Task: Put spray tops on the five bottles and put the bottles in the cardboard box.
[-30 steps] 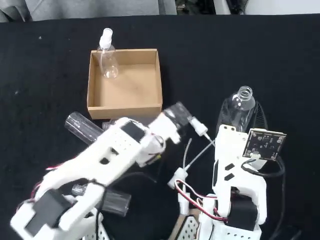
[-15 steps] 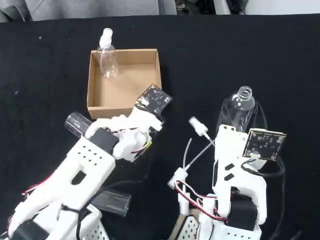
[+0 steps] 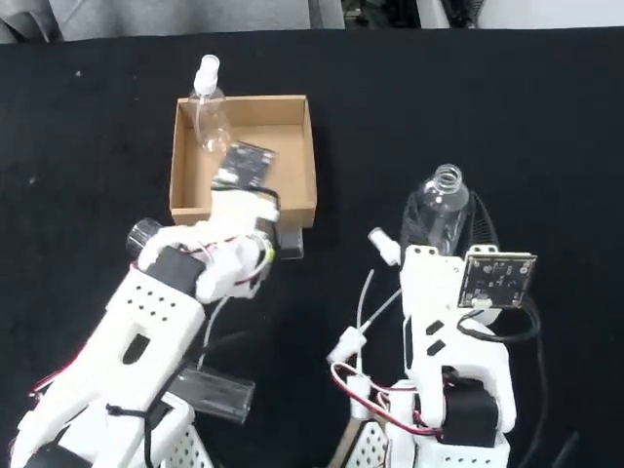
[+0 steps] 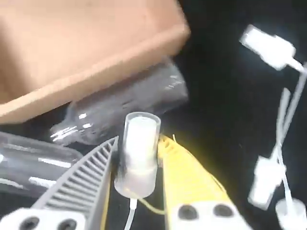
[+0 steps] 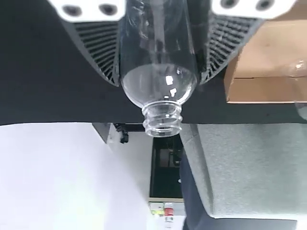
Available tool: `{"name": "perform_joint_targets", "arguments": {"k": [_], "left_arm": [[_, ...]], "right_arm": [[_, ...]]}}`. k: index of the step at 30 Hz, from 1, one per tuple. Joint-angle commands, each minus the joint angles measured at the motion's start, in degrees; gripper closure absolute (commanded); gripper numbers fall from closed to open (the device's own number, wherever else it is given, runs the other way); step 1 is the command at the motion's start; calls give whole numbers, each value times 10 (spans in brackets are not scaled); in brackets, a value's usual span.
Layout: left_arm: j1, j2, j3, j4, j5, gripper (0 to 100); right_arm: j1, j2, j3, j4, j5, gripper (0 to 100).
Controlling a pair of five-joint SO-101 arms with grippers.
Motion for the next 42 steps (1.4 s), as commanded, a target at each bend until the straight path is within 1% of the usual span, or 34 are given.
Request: {"name": "perform_joint_targets", "arguments": {"k": [1, 6, 10, 14, 20, 25, 29, 33, 38, 42], "left_arm": [[-36, -21, -36, 2, 67, 971], [-73, -22, -46, -2, 111, 971], [-118, -22, -64, 2, 157, 971], [-157, -22, -73, -2, 189, 971], [-188, -22, -86, -2, 226, 971], [-220, -22, -100, 1, 258, 971], [-228, -28, -100, 3, 278, 971], [-228, -84, -87, 4, 299, 971], [-230, -192, -44, -3, 319, 971], [-257, -261, -11, -25, 331, 971]], "right_arm": [[-38, -55, 1, -19, -4, 937], [-79, -56, 3, -19, -4, 937], [-108, -56, 16, -23, -1, 936], [-133, -56, 46, -61, 0, 936], [-148, -56, 82, -113, 0, 938], [-174, -56, 83, -109, 0, 938], [-175, -56, 84, -108, 0, 938], [-178, -56, 84, -109, 0, 938], [-213, -56, 94, -112, 0, 938], [-215, -56, 95, -112, 1, 938]]}}
